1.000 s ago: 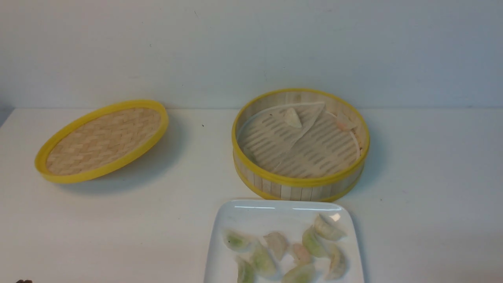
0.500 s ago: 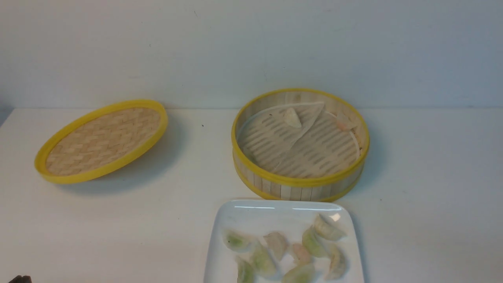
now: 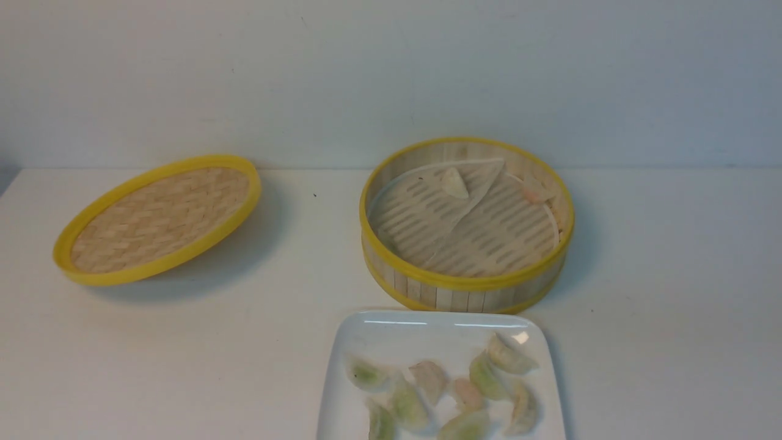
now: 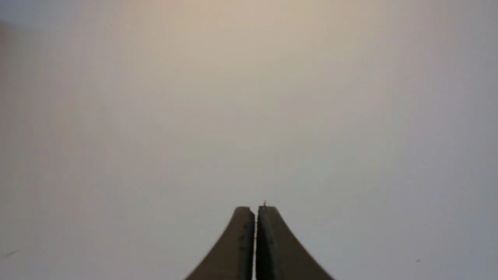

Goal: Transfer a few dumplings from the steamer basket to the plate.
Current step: Use the right arm to grab a dumpling from inside the steamer

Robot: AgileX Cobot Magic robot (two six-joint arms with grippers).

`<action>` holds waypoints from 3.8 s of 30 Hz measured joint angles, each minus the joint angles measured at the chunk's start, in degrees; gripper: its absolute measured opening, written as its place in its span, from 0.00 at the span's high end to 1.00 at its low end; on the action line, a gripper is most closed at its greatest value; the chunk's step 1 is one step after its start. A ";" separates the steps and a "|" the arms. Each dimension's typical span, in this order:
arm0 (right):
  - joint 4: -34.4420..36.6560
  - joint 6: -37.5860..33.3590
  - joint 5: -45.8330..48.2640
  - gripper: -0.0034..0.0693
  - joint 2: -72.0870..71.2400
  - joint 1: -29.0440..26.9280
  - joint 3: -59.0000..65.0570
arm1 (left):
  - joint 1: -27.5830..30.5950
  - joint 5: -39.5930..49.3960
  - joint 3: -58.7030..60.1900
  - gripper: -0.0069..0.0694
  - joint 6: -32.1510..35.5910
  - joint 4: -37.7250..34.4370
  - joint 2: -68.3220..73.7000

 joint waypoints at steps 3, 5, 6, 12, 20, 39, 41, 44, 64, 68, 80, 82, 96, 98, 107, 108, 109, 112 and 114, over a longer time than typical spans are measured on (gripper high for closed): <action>-1.21 -5.71 8.61 0.97 9.03 0.10 -10.08 | 0.00 16.42 -10.44 0.92 -0.80 0.00 6.16; -2.06 -9.44 17.94 0.97 16.28 0.10 -16.51 | 0.00 28.92 -16.57 0.92 -0.99 -0.16 11.26; -2.38 -11.16 21.89 0.97 19.63 0.10 -19.19 | 0.00 35.39 -19.65 0.92 -0.99 -0.33 14.91; -2.52 -18.50 44.09 0.97 41.86 0.10 -33.45 | 0.02 76.21 -36.34 0.92 4.25 -5.99 38.21; 0.49 -23.08 49.28 0.97 63.98 2.66 -45.27 | -0.88 84.47 -41.13 0.92 16.26 -11.13 62.07; -14.78 -19.38 46.38 0.76 103.71 14.71 -77.87 | -12.69 83.17 -51.27 0.92 17.32 -10.35 75.99; -15.05 -19.38 45.53 0.69 108.51 14.89 -81.26 | -12.69 83.17 -51.27 0.92 17.32 -10.35 76.04; -15.55 -19.38 44.84 0.59 113.59 14.99 -85.45 | -12.69 83.17 -51.27 0.92 17.32 -10.35 76.04; -19.06 -20.00 38.19 0.36 128.24 15.94 -93.05 | -12.69 83.17 -51.27 0.92 18.20 -10.11 76.17; -25.60 -18.87 38.19 0.36 128.24 17.71 -93.05 | -12.69 83.17 -51.27 0.92 18.20 -10.17 76.17; -36.42 -13.19 37.64 0.36 128.42 20.11 -93.05 | -12.69 83.22 -51.27 0.92 18.24 -10.22 76.19; -36.57 -12.71 37.64 0.36 128.62 20.11 -93.05 | -12.69 83.22 -51.27 0.92 18.24 -10.22 76.19; -19.93 -18.39 41.06 0.38 128.00 20.38 -93.43 | -12.69 83.22 -51.27 0.92 18.24 -10.22 76.19; -19.43 -18.57 41.84 0.39 127.30 20.49 -93.62 | -12.69 83.22 -51.27 0.92 18.26 -10.17 76.19; -26.34 -12.11 41.29 0.39 125.65 20.49 -96.27 | -12.69 83.22 -51.27 0.92 18.38 -10.17 76.19; -26.82 -11.71 40.81 0.39 125.98 20.49 -96.27 | -12.69 83.22 -51.27 0.92 18.44 -10.17 76.19; -27.13 -11.38 40.27 0.39 126.19 20.49 -96.33 | -12.69 83.22 -51.27 0.92 18.44 -10.17 76.19; -27.39 -10.60 38.86 0.39 128.09 20.49 -96.37 | -12.69 83.22 -51.27 0.92 18.44 -10.17 76.19; -27.41 -10.46 38.73 0.39 129.22 20.49 -96.37 | -12.69 83.22 -51.27 0.92 18.44 -10.17 76.19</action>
